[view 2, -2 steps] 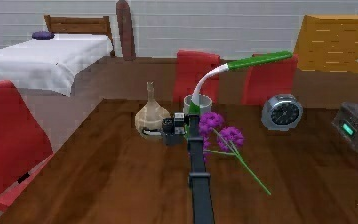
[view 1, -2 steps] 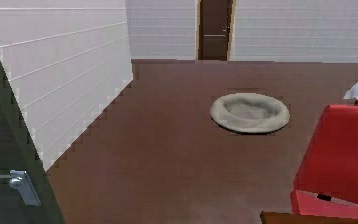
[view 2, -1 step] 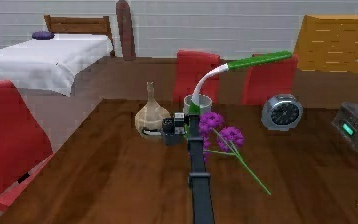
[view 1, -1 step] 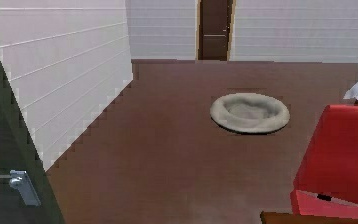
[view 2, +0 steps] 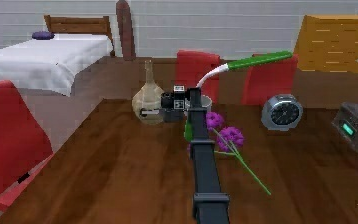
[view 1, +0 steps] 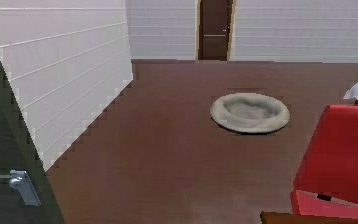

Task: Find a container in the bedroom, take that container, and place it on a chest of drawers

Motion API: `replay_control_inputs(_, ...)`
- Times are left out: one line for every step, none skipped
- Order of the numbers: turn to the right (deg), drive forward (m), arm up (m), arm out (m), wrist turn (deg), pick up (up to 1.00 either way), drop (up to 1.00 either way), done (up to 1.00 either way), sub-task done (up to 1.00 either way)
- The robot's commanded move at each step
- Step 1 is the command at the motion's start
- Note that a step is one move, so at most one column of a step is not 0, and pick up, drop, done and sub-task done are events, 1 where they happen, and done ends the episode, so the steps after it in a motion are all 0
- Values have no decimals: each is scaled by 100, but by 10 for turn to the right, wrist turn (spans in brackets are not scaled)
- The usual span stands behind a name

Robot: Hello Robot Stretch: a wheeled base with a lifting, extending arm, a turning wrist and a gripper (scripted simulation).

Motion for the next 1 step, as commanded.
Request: replay_control_inputs(0,0,14,0,0,0,0,0,0)
